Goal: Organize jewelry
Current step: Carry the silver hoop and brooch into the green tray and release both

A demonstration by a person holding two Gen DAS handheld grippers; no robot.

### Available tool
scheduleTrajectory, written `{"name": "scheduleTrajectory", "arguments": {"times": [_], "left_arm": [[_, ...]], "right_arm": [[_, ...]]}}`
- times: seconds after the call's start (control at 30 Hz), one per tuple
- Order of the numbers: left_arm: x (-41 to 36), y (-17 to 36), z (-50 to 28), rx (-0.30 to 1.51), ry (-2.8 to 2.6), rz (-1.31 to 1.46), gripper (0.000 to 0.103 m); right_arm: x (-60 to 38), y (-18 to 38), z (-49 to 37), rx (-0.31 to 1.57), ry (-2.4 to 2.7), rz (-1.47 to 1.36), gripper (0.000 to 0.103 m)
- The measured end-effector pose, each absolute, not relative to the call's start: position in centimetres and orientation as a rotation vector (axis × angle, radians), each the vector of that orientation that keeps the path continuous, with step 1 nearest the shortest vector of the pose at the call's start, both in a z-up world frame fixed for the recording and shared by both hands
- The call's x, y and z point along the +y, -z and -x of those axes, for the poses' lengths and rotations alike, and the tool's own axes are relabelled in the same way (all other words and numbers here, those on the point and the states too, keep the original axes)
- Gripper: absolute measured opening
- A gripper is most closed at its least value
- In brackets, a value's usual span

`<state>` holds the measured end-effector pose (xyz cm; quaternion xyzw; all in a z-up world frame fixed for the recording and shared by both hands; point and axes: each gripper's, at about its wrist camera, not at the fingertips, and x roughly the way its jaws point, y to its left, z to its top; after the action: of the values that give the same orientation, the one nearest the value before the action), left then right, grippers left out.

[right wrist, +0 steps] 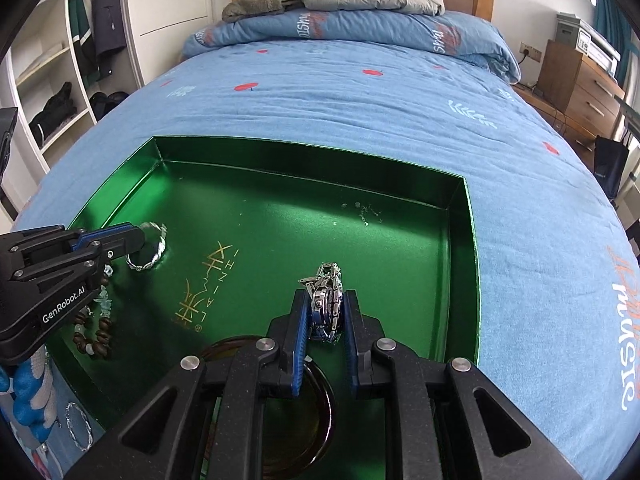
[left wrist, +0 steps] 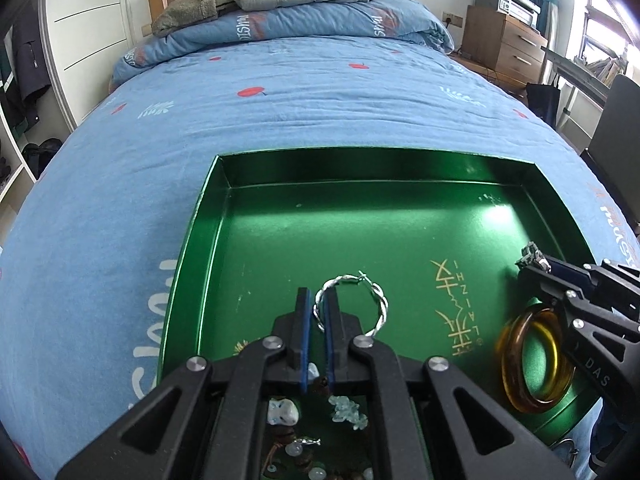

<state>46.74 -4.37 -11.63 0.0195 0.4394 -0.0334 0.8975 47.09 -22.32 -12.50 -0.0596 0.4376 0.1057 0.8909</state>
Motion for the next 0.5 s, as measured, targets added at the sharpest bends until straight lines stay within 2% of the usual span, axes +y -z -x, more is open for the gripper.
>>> {"name": "scheduleTrajectory", "arguments": {"times": [0.17, 0.3, 0.33, 0.4, 0.5], "left_arm": [[-3.9, 11.6, -46.7, 0.91, 0.069, -0.023, 0.006], [-3.7, 11.2, -46.7, 0.936, 0.087, -0.012, 0.009], [-3.6, 10.9, -46.5, 0.938, 0.085, -0.01, 0.01], [-3.5, 10.3, -46.2, 0.936, 0.076, -0.011, 0.019], [-3.3, 8.8, -45.5, 0.925, 0.071, -0.001, 0.024]], "right_arm": [[-22.3, 12.4, -47.0, 0.906, -0.218, 0.11, 0.018], [-22.6, 11.9, -46.7, 0.901, -0.217, 0.085, 0.034], [-22.7, 11.5, -46.5, 0.892, -0.219, 0.077, 0.034], [-23.0, 10.5, -45.9, 0.872, -0.22, 0.059, 0.036], [-23.4, 8.9, -44.8, 0.844, -0.217, 0.052, 0.039]]}}
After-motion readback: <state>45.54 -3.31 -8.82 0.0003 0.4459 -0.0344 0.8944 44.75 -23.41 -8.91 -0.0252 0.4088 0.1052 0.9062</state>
